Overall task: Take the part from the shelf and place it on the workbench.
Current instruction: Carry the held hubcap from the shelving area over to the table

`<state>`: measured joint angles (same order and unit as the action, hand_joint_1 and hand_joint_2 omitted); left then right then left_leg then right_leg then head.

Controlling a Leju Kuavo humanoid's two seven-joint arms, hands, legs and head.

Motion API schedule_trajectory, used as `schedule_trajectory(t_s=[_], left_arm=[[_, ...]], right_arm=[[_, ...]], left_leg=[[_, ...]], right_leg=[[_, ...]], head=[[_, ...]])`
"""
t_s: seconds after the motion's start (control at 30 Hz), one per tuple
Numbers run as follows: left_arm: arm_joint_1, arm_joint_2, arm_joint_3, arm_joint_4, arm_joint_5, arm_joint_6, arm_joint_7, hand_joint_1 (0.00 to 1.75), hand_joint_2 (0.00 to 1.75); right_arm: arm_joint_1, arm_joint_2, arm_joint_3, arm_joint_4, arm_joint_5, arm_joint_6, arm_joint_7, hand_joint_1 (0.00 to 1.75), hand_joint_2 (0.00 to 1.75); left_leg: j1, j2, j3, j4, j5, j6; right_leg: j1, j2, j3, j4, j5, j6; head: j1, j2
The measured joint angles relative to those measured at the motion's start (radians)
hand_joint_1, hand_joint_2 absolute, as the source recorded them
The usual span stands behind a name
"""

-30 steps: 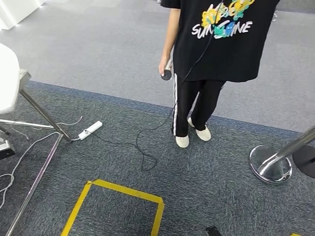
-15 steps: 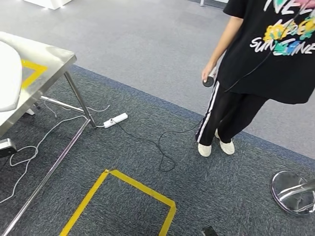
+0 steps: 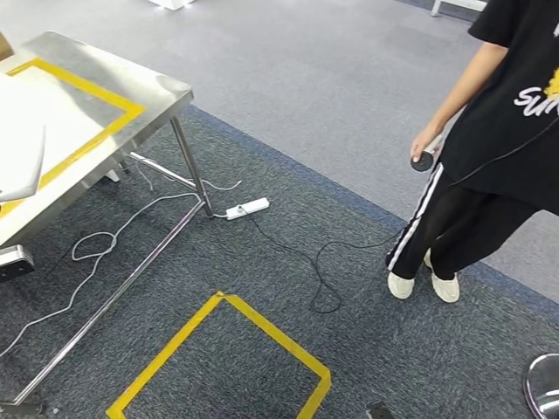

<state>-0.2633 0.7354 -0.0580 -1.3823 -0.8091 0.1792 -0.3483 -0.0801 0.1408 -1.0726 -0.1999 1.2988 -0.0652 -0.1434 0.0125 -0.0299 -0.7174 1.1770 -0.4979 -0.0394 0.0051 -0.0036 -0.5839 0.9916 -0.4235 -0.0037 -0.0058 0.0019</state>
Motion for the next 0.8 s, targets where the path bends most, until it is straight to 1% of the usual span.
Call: schedule_trajectory(t_s=[0.03, 0.07, 0.1, 0.13, 0.17, 0.2, 0.23, 0.27, 0.3, 0.33, 0.37, 0.4, 0.43, 0.47, 0.5, 0.53, 0.57, 0.6, 0.63, 0.67, 0.7, 0.73, 0.77, 0.8], left_arm=[[0.001, -0.003, -0.003, 0.000, 0.001, -0.001, 0.000, 1.75, 1.75], [0.003, -0.005, -0.004, 0.000, 0.001, -0.001, 0.000, 1.75, 1.75], [0.004, -0.006, -0.006, 0.000, 0.001, -0.002, 0.000, 1.75, 1.75], [0.003, -0.006, -0.006, 0.000, 0.002, -0.002, 0.000, 1.75, 1.75], [0.003, -0.006, -0.006, 0.000, 0.002, -0.002, 0.000, 1.75, 1.75], [0.000, -0.007, -0.006, 0.000, 0.003, -0.002, 0.000, 1.75, 1.75], [-0.001, -0.008, -0.006, 0.000, 0.004, -0.002, 0.000, 1.75, 1.75], [-0.001, -0.010, -0.007, 0.000, 0.004, -0.002, 0.000, 1.75, 1.75], [0.001, -0.011, -0.007, 0.000, 0.005, -0.002, 0.000, 1.75, 1.75], [0.004, -0.011, -0.007, 0.000, 0.005, -0.003, -0.001, 1.75, 1.75], [0.006, -0.010, -0.006, 0.000, 0.005, -0.003, -0.001, 1.75, 1.75], [0.006, -0.009, -0.006, 0.000, 0.005, -0.003, -0.001, 1.75, 1.75], [0.004, -0.009, -0.006, 0.000, 0.005, -0.003, -0.001, 1.75, 1.75], [0.003, -0.010, -0.006, 0.000, 0.005, -0.003, -0.001, 1.75, 1.75], [0.003, -0.013, -0.006, 0.000, 0.006, -0.003, -0.001, 1.75, 1.75], [0.004, -0.015, -0.007, 0.000, 0.006, -0.003, -0.001, 1.75, 1.75], [0.005, -0.016, -0.007, 0.000, 0.006, -0.003, -0.001, 1.75, 1.75], [0.006, -0.017, -0.007, 0.000, 0.006, -0.003, -0.001, 1.75, 1.75], [0.007, -0.017, -0.007, 0.000, 0.006, -0.003, -0.001, 1.75, 1.75], [0.007, -0.017, -0.007, 0.000, 0.007, -0.003, -0.001, 1.75, 1.75], [0.006, -0.017, -0.007, 0.000, 0.007, -0.003, -0.001, 1.75, 1.75], [0.006, -0.017, -0.006, 0.000, 0.007, -0.003, -0.001, 1.75, 1.75], [0.006, -0.017, -0.006, 0.000, 0.007, -0.003, -0.001, 1.75, 1.75], [0.006, -0.017, -0.006, 0.000, 0.007, -0.003, -0.001, 1.75, 1.75]], right_arm=[[0.001, 0.000, 0.000, 0.000, 0.000, 0.000, 0.000, 0.00, 0.00], [0.002, 0.000, 0.000, 0.000, 0.000, 0.000, 0.000, 0.00, 0.00], [0.002, 0.001, 0.000, 0.000, 0.000, 0.000, 0.000, 0.00, 0.00], [0.002, 0.001, 0.000, 0.000, 0.000, 0.000, 0.000, 0.00, 0.00], [0.001, 0.002, 0.000, 0.000, 0.000, 0.000, 0.000, 0.00, 0.00], [0.001, 0.002, 0.000, 0.000, 0.000, 0.000, 0.000, 0.00, 0.00], [0.000, 0.001, 0.000, 0.000, 0.000, 0.000, 0.000, 0.00, 0.00], [0.000, 0.001, 0.000, 0.000, 0.000, 0.000, 0.000, 0.00, 0.00], [0.000, 0.001, 0.000, 0.000, 0.000, 0.000, 0.000, 0.00, 0.00], [-0.001, 0.001, 0.000, 0.000, 0.000, 0.000, 0.000, 0.00, 0.00], [-0.002, 0.001, 0.000, 0.000, 0.000, 0.000, 0.000, 0.00, 0.00], [-0.003, 0.001, 0.000, 0.000, 0.000, 0.000, 0.000, 0.00, 0.00], [-0.004, 0.001, 0.000, 0.000, 0.000, 0.000, 0.000, 0.00, 0.00], [-0.003, 0.001, 0.000, 0.000, 0.000, 0.000, 0.000, 0.00, 0.00], [-0.002, 0.001, 0.000, 0.000, 0.000, 0.000, 0.000, 0.00, 0.00], [0.001, 0.001, 0.000, 0.000, 0.000, 0.000, 0.000, 0.00, 0.00], [0.003, 0.001, 0.000, 0.000, 0.000, 0.000, 0.000, 0.00, 0.00], [0.004, 0.001, 0.000, 0.000, 0.000, 0.000, 0.001, 0.00, 0.00], [0.005, 0.001, 0.000, 0.000, 0.000, 0.000, 0.001, 0.00, 0.00], [0.005, 0.001, 0.000, 0.000, 0.000, 0.000, 0.001, 0.00, 0.00], [0.004, 0.001, 0.000, 0.000, 0.000, 0.000, 0.001, 0.00, 0.00], [0.004, 0.001, 0.000, 0.000, 0.000, 0.000, 0.001, 0.00, 0.00], [0.004, 0.001, 0.000, 0.000, 0.000, 0.000, 0.001, 0.00, 0.00], [0.004, 0.001, 0.000, 0.000, -0.001, 0.000, 0.001, 0.00, 0.00]], left_leg=[[0.003, 0.008, -0.026, 0.053, -0.016, -0.004], [0.006, 0.012, -0.038, 0.074, -0.013, -0.009], [0.009, 0.017, -0.030, 0.060, 0.007, -0.013], [0.012, 0.028, -0.003, 0.009, 0.041, -0.018], [0.014, 0.054, 0.035, -0.059, 0.075, -0.024], [0.012, 0.082, 0.069, -0.122, 0.096, -0.027], [0.009, 0.103, 0.092, -0.165, 0.107, -0.023], [0.007, 0.114, 0.101, -0.185, 0.106, -0.016], [0.004, 0.105, 0.101, -0.187, 0.102, -0.006], [0.005, 0.088, 0.099, -0.185, 0.101, 0.005], [0.006, 0.075, 0.099, -0.185, 0.100, 0.012], [0.007, 0.062, 0.099, -0.185, 0.101, 0.019], [0.008, 0.050, 0.099, -0.185, 0.102, 0.025], [0.009, 0.038, 0.099, -0.186, 0.102, 0.030], [0.008, 0.024, 0.099, -0.186, 0.102, 0.033], [0.007, 0.009, 0.099, -0.185, 0.102, 0.036], [0.005, -0.006, 0.099, -0.185, 0.101, 0.037], [0.004, -0.022, 0.099, -0.185, 0.101, 0.037], [0.004, -0.037, 0.100, -0.185, 0.102, 0.037], [0.004, -0.053, 0.100, -0.185, 0.102, 0.036], [0.004, -0.066, 0.100, -0.185, 0.103, 0.034], [0.005, -0.080, 0.097, -0.184, 0.104, 0.030], [0.007, -0.092, 0.094, -0.184, 0.106, 0.025], [0.009, -0.105, 0.091, -0.186, 0.109, 0.018]], right_leg=[[0.000, -0.015, 0.001, 0.000, -0.002, 0.000], [-0.001, -0.030, 0.003, 0.000, -0.004, 0.001], [-0.003, -0.044, 0.005, 0.001, -0.007, 0.003], [-0.005, -0.058, 0.009, 0.002, -0.011, 0.007], [-0.006, -0.071, 0.013, 0.004, -0.015, 0.013], [-0.004, -0.083, 0.016, 0.009, -0.021, 0.020], [-0.001, -0.095, 0.019, 0.014, -0.028, 0.026], [0.003, -0.107, 0.021, 0.017, -0.034, 0.031], [0.006, -0.120, 0.024, 0.018, -0.038, 0.034], [0.006, -0.131, 0.027, 0.017, -0.043, 0.037], [0.003, -0.125, 0.028, 0.022, -0.050, 0.042], [0.000, -0.103, 0.021, 0.042, -0.065, 0.046], [-0.003, -0.071, 0.002, 0.084, -0.089, 0.050], [-0.005, -0.036, -0.028, 0.147, -0.119, 0.052], [-0.005, -0.014, -0.064, 0.220, -0.149, 0.052], [-0.005, -0.005, -0.098, 0.282, -0.168, 0.051], [-0.005, -0.001, -0.120, 0.314, -0.170, 0.048], [-0.005, 0.002, -0.123, 0.306, -0.152, 0.044], [-0.005, 0.009, -0.108, 0.260, -0.117, 0.039], [-0.005, 0.028, -0.079, 0.190, -0.077, 0.034], [-0.008, 0.057, -0.050, 0.121, -0.048, 0.028], [-0.011, 0.081, -0.025, 0.069, -0.030, 0.027], [-0.012, 0.097, -0.011, 0.041, -0.025, 0.026], [-0.011, 0.098, -0.006, 0.035, -0.028, 0.027]], head=[[0.000, 0.000], [0.000, 0.000], [0.000, 0.000], [0.000, 0.000], [0.000, 0.000], [-0.002, 0.000], [-0.002, 0.000], [-0.002, 0.000], [-0.002, 0.000], [0.000, 0.000], [0.000, 0.000], [0.000, 0.000], [0.002, 0.000], [0.003, 0.000], [0.004, 0.000], [0.004, 0.000], [0.004, 0.000], [0.004, 0.000], [0.004, 0.000], [0.004, 0.000], [0.004, 0.000], [0.004, 0.000], [0.004, 0.000], [0.003, 0.000]])
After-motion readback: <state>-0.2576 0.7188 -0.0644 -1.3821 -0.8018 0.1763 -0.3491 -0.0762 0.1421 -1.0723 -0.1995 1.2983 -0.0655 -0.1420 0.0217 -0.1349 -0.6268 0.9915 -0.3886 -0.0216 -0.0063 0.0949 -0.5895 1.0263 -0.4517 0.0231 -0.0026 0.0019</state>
